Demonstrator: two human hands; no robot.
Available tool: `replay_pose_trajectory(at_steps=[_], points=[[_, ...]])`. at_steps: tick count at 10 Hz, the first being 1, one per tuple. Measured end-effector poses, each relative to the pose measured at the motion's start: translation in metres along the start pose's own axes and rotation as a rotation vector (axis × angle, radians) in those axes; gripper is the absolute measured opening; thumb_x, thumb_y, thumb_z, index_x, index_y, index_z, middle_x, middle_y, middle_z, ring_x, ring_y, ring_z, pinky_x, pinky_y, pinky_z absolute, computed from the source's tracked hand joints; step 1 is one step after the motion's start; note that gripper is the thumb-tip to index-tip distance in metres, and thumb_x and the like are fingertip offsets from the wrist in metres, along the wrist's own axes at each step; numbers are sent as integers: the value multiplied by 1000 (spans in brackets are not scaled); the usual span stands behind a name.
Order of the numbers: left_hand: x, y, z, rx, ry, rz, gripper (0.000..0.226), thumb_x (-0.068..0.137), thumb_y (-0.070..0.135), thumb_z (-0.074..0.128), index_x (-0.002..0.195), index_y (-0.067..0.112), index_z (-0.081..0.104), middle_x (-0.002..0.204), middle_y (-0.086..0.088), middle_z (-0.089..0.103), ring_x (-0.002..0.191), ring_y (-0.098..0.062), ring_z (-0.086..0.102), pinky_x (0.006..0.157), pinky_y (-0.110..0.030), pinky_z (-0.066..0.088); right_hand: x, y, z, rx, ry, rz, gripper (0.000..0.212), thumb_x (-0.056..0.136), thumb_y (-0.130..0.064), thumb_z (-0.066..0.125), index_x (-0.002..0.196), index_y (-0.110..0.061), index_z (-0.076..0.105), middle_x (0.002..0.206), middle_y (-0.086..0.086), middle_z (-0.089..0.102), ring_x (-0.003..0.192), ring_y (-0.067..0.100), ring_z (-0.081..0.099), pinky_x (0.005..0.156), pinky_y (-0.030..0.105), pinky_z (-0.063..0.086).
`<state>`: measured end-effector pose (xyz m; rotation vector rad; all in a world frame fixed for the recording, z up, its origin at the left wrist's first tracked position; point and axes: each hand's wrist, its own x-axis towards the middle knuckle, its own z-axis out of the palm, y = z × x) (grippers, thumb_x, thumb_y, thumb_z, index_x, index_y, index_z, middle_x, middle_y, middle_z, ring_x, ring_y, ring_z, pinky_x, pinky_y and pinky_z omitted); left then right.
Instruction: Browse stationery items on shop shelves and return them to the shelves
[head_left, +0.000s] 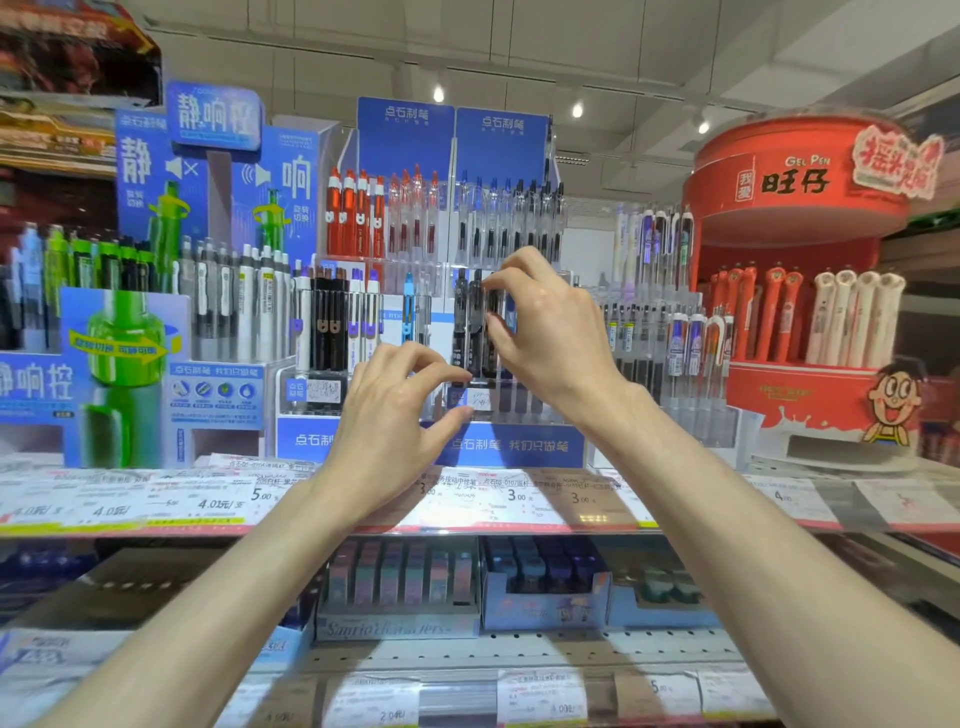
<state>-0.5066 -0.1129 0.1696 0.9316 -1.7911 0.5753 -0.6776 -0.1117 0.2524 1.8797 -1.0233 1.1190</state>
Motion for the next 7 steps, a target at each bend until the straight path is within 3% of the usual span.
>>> replay_pose_trajectory(at_steps=[3,4,5,6,7], points=[[-3,2,0,-4,-3,-3,34,85,36,71,117,22,68,107,5,58,104,-19,49,93,-40,41,-2,3,0,51,-29,-5,31,95,-28,61,121,-11,60,120,-1,53,71,19,61,63,31,43],[-7,2,-4,-28,-27,8,36,87,35,70,120,20,67,111,4,59,108,-19,49,97,-37,40,-8,3,-1,108,-29,-5,31,95,-30,60,120,-11,62,121,-2,53,69,15,60,65,34,48],[-10,1,-11,-68,-42,18,36,90,35,67,122,17,66,117,4,61,114,-16,49,101,-35,39,-18,0,-2,166,-50,25,34,94,-34,59,121,-14,61,127,-4,52,80,14,63,76,41,54],[-21,-1,-17,-95,-32,33,39,92,36,63,126,16,63,123,3,59,119,-16,49,104,-37,40,-37,-6,-4,223,-67,46,40,95,-35,58,130,-16,56,140,-2,48,108,16,61,95,40,50],[-35,-5,-27,-76,3,8,43,92,39,60,128,16,61,127,2,57,121,-18,49,103,-40,40,-61,-15,-7,226,-51,87,50,96,-40,57,139,-14,50,147,2,44,132,18,47,110,37,39]])
